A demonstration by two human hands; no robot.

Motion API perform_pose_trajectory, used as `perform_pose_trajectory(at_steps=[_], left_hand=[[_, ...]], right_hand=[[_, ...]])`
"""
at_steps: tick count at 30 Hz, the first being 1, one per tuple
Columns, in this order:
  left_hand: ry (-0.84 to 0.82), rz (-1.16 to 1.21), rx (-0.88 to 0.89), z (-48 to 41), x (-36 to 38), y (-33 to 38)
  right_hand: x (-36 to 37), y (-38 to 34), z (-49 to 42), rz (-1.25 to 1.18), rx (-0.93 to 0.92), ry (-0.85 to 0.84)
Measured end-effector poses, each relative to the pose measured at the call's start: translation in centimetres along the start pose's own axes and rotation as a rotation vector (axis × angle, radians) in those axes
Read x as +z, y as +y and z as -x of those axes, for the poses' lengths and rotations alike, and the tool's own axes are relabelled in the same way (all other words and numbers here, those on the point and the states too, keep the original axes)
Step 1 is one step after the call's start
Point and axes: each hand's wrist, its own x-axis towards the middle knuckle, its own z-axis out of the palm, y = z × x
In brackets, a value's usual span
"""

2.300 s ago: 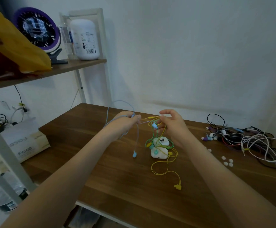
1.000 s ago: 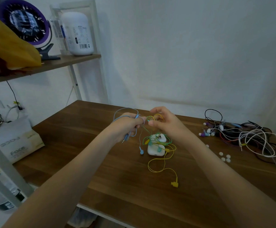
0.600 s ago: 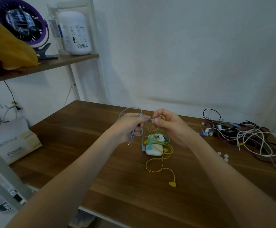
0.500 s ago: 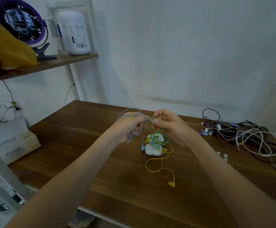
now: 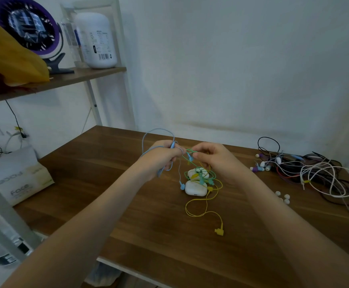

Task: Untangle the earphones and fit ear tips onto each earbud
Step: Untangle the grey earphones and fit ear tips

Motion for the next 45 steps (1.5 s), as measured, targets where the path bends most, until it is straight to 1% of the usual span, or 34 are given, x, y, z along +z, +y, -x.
perform_pose_trajectory(at_steps=[2,6,9,13,15,18,21,24,28,30,33,34,39,41,43,45], left_hand=[[0.022,-0.057,0.025,-0.1,-0.3,-0.2],[0.064,-0.094,0.061,-0.4,-0.8,-0.5],[0.052,-0.134,0.073,-0.3,-1.0,-0.6],[0.077,-0.223,0.096,-0.1,-0.9,-0.6],[0.073,-0.234,0.118,0.0,-0.7,-0.5],[0.081,-0.258,0.135,0.1,-0.7,-0.4],[0.079,-0.219,0.132,0.1,-0.8,-0.5],[0.054,-0.103,0.125,0.3,-0.8,-0.3],[-0.002,0.025,0.125,0.6,-0.4,0.3],[-0.026,0.060,0.123,0.6,-0.2,0.4],[-0.011,0.103,0.112,0.5,-0.2,0.4],[-0.001,0.112,0.109,0.5,-0.3,0.4],[0.017,0.066,0.064,0.2,-0.4,0.3],[0.013,-0.016,0.052,0.2,-0.5,0.3],[-0.007,-0.141,0.059,0.2,-0.6,0.4],[-0.032,-0.211,0.063,0.2,-0.6,0.4]], right_hand=[[0.2,-0.1,0.1,0.041,-0.015,0.008],[0.5,-0.2,0.1,0.007,-0.024,0.014],[0.8,-0.4,0.0,-0.007,-0.049,0.060],[1.1,-0.9,0.2,0.136,-0.086,0.061],[1.3,-1.1,0.1,0.224,-0.106,0.044],[1.6,-1.3,-0.1,0.328,-0.105,0.066],[1.7,-1.5,-0.1,0.377,-0.095,0.081],[1.5,-1.5,-0.2,0.411,-0.092,0.055],[1.8,-1.2,-0.4,0.542,-0.136,0.048],[1.8,-0.8,-0.5,0.480,-0.117,0.029],[1.5,-0.4,0.0,0.342,-0.008,-0.031],[1.4,-0.3,0.0,0.331,0.008,-0.019],[1.0,-0.2,0.3,0.245,-0.031,0.182],[0.9,-0.2,0.3,0.215,-0.053,0.243],[0.7,-0.4,0.3,0.125,-0.080,0.297],[0.4,-0.5,0.3,0.079,-0.078,0.313]])
